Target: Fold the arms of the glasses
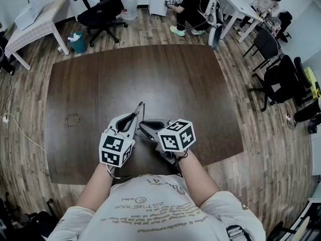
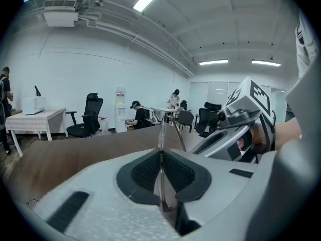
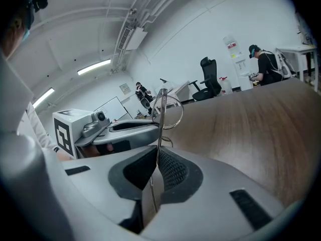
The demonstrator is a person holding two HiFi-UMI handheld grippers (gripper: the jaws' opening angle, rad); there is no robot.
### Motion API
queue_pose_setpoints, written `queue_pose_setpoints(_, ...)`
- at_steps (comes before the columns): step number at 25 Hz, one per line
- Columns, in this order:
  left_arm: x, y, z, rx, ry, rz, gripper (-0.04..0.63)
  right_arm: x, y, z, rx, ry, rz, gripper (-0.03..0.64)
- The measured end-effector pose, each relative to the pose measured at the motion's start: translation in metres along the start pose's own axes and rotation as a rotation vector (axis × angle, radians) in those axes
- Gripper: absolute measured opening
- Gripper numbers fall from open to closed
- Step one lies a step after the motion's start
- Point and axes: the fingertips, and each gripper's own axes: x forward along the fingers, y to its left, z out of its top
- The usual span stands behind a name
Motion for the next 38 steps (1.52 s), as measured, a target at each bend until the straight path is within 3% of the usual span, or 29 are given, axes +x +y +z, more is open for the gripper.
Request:
queue_pose_setpoints(18,-0.001,-0.002,0.0,-0.055,-0.008,-0.017,0.034,0.007,0.0,0.003,-0.025,0.005,-0.005,0.025)
queue_pose_setpoints(23,-0.003,0.002,0.0,-0.058,-0.018,-0.005,0.034,0.008,0.003,0.005,-0.142,-0.011,-0.039,0.032)
queue_pose_setpoints(27,-0.002,0.005,0.0,-0.061,-0.02,0.01,0.032,0.005,0.002,0.008,-0.214,-0.02,-0.066,0.103)
queue_pose_setpoints(38,-0.005,0.02,0.0,-0.113,-0.031,0.07,0.032,-0.034,0.008,0.045,-0.19,-0.204,-0.103,0.115)
